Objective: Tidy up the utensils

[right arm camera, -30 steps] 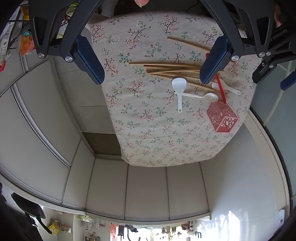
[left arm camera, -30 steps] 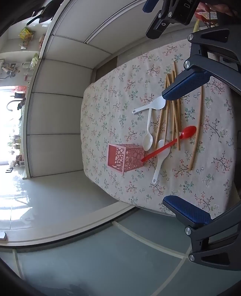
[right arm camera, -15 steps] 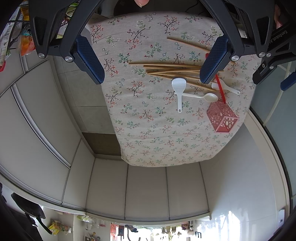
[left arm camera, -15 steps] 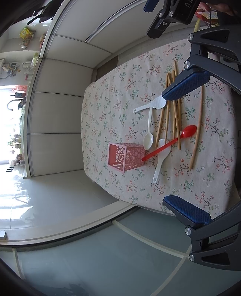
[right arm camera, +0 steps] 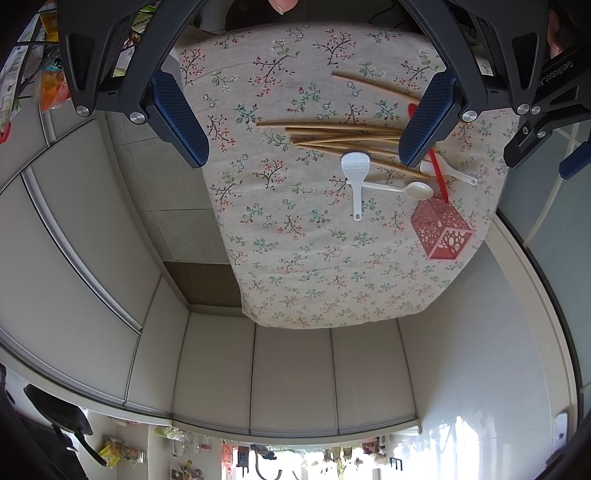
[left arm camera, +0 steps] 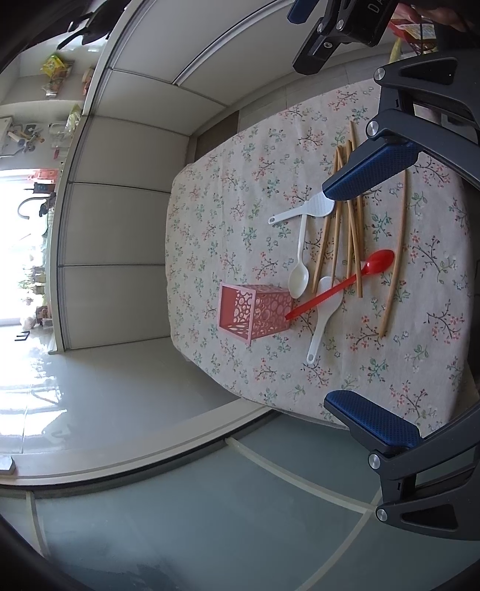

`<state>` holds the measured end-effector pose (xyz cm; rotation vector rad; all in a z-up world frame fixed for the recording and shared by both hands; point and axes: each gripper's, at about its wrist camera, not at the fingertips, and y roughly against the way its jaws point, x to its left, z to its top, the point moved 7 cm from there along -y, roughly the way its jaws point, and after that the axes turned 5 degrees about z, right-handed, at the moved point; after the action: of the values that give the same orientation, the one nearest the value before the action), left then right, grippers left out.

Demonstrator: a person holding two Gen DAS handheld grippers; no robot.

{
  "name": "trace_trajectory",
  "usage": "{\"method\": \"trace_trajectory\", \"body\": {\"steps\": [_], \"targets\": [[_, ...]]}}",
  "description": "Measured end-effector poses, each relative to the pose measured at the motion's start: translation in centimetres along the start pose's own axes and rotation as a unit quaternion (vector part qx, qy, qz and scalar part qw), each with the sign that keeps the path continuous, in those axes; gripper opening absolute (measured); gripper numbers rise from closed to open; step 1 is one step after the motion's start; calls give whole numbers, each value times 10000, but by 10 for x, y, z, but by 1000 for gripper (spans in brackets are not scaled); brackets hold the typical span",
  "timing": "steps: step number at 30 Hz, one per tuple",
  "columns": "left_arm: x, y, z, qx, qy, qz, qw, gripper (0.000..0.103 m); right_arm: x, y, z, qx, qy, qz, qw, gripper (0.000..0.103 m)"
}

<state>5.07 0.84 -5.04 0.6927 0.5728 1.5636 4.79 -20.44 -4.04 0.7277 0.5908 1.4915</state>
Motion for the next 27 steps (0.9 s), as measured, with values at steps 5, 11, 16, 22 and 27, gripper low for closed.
{"method": "trace_trajectory", "body": {"steps": [5,11,16,22,27], "targets": [[0,0,0,-3,-2,-3,10000,103,0,1,0,3,4,2,10000,103],[-1,1,0,-16,-3,17,10000,103,0,1,0,-1,-5,2,10000,103],[-1,2,1,-39,14,32,10000,103,0,1,0,-2,-4,6,10000,103],[-1,4,2,-49,21,36,10000,103,2,1,2,2,23,3,10000,103],[0,6,4,-73,35,35,10000,103,2,2,2,1,18,15,10000,103]]}}
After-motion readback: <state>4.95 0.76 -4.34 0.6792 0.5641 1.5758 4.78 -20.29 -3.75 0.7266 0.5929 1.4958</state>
